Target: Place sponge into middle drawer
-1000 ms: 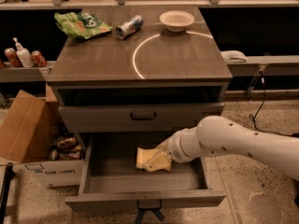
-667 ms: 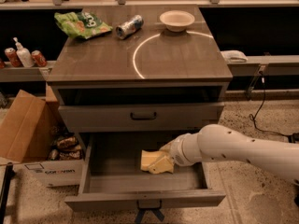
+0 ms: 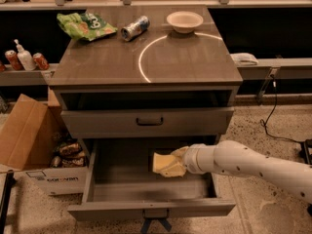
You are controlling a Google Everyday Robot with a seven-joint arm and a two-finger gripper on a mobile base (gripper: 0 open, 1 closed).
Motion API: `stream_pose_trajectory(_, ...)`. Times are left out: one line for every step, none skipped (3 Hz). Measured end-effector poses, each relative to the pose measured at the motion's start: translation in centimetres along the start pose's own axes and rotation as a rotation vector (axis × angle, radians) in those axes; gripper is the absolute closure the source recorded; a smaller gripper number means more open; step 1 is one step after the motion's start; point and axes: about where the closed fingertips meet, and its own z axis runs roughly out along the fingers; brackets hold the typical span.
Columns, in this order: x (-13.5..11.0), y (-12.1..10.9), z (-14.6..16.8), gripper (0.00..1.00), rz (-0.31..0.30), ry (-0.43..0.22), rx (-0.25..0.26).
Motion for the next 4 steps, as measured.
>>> stream_pose_trajectory(1.4,-2.6,2.8,0.84,0.026,-0.041,0.005)
stream_pose_trajectory(2.5,-4.4,5.1,0.60,0.056,-0.057,0.011)
stream_pose_trajectory(3.1,-5.4,7.3,0.39,0.070,-0.048,0.004)
stream_pose_trajectory(3.7,-5.8,9.4,0.15,0.076,-0.026,-0.013)
